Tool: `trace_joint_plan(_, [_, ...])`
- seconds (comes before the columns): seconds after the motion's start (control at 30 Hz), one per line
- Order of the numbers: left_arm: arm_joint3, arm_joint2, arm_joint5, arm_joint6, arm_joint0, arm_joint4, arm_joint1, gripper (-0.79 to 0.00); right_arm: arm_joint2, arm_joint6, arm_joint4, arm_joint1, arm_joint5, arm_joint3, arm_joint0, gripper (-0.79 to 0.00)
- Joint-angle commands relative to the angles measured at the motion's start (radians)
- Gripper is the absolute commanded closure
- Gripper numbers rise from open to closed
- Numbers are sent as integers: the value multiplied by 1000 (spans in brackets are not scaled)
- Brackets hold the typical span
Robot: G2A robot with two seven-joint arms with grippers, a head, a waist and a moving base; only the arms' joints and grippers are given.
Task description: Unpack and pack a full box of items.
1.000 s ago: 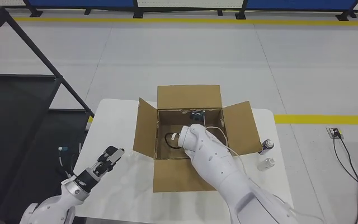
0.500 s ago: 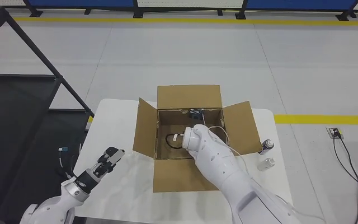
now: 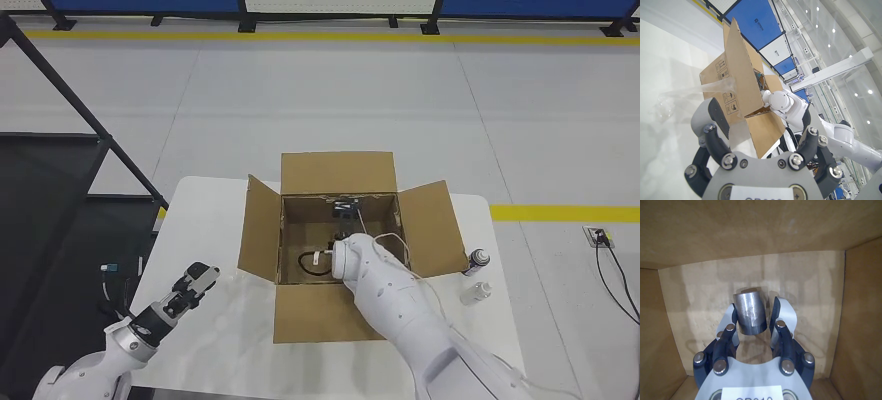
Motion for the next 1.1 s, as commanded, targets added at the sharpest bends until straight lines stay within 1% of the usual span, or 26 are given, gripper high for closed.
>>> trace_joint_plan(0.0, [1, 0, 1, -1, 0, -1, 0, -785, 0, -4, -6, 0, -8, -2, -2, -360])
trace_joint_plan(0.03, [1, 0, 2, -1, -1, -1, 1, -785, 0, -8, -7, 1, -12, -3, -3, -345])
trace_joint_plan(0.13, [2, 1, 2, -5, -3, -1, 1, -785, 6, -17, -5, 4, -35, -7, -4, -179])
trace_joint_plan(0.2, [4, 4, 3, -7, -6, 0, 2, -785, 13, -16, 0, 8, -58, -7, 0, -31])
trace_joint_plan(0.23, [5, 5, 4, -9, -9, 1, 2, -785, 18, -15, 5, 11, -78, -7, 3, 0])
trace_joint_plan(0.37, [8, 15, 10, -17, -21, 6, 3, -785, 42, -15, 26, 31, -167, -2, 16, 0])
trace_joint_plan(0.47, [10, 25, 13, -23, -33, 10, 3, -785, 63, -12, 45, 53, -269, -3, 24, 0])
trace_joint_plan(0.67, [16, 43, 21, -30, -54, 16, 4, -785, 94, -4, 48, 107, -464, -13, 28, 0])
trace_joint_plan(0.8, [23, 57, 22, -33, -69, 19, 4, -785, 115, -40, 35, 149, -572, -58, 4, 0])
trace_joint_plan(0.9, [29, 68, 24, -37, -81, 20, 4, -785, 134, -70, 17, 184, -612, -141, -43, 0])
trace_joint_plan(0.97, [31, 75, 25, -40, -89, 22, 5, -785, 153, -75, -4, 211, -618, -237, -91, 0])
trace_joint_plan(1.03, [34, 80, 26, -40, -96, 23, 5, -785, 181, -66, -38, 243, -585, -383, -160, 0])
trace_joint_plan(1.07, [35, 82, 27, -41, -99, 24, 5, -785, 201, -47, -57, 261, -568, -481, -207, 0])
